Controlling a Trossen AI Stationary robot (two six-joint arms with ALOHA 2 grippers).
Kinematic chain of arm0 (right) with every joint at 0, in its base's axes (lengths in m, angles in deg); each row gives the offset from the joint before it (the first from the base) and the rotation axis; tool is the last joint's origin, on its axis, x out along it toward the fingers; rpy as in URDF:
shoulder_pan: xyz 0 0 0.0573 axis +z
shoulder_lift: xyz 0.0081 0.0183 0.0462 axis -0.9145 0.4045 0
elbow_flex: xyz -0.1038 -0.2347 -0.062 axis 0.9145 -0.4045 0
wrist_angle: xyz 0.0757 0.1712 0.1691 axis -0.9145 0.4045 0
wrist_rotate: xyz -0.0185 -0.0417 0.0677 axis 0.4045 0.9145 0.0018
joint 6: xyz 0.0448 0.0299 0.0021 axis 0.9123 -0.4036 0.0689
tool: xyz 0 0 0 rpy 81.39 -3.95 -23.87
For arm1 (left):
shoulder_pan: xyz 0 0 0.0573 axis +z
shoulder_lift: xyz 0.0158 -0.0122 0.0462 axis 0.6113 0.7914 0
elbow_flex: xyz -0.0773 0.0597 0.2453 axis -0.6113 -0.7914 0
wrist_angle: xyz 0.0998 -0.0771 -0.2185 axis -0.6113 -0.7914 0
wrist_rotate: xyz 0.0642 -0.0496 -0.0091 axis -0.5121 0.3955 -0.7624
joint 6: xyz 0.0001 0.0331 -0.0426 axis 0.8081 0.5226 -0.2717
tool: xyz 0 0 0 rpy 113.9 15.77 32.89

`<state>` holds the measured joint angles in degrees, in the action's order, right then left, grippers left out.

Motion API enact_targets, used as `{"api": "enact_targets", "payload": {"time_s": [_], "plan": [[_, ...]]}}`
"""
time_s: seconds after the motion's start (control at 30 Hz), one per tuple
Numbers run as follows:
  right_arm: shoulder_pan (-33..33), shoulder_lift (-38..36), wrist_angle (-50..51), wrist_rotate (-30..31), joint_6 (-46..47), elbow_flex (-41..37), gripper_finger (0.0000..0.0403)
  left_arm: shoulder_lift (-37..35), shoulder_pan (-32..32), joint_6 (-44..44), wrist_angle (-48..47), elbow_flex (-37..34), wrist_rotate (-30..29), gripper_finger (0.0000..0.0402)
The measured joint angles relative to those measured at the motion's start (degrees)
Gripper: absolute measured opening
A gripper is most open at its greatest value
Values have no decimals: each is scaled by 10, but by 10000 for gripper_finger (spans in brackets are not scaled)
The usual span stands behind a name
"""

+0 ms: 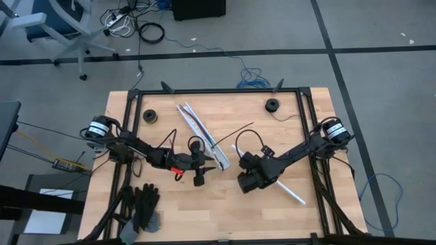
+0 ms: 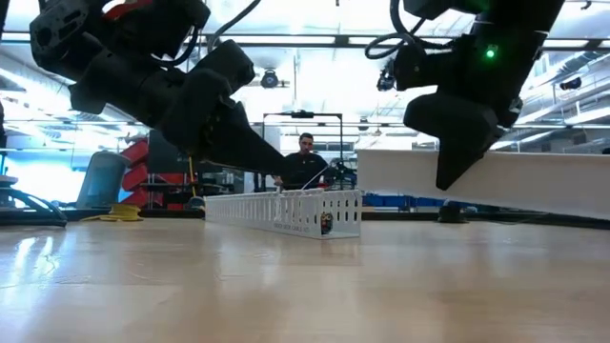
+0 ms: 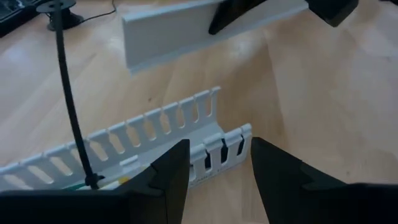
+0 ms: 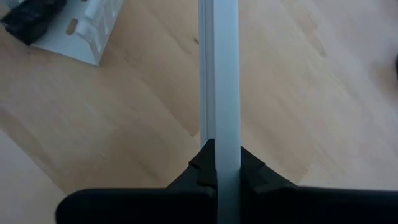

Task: Ziptie cables
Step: Close the white cable duct

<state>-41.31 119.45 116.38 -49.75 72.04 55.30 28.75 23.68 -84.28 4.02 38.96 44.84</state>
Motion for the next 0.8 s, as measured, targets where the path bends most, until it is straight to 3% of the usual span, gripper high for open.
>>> {"api": "enact_targets", "payload": {"time_s": [0.27,0.6,0.8], "plan": [[0,0,-30,-3,1,-20,2,0,0,-2,11,-11,-35,146],[-4,0,-34,-3,0,-20,2,-2,0,-46,299,-172,-35,111],[-17,0,-56,-3,-12,-20,2,-2,0,-44,335,-192,10,107]]}}
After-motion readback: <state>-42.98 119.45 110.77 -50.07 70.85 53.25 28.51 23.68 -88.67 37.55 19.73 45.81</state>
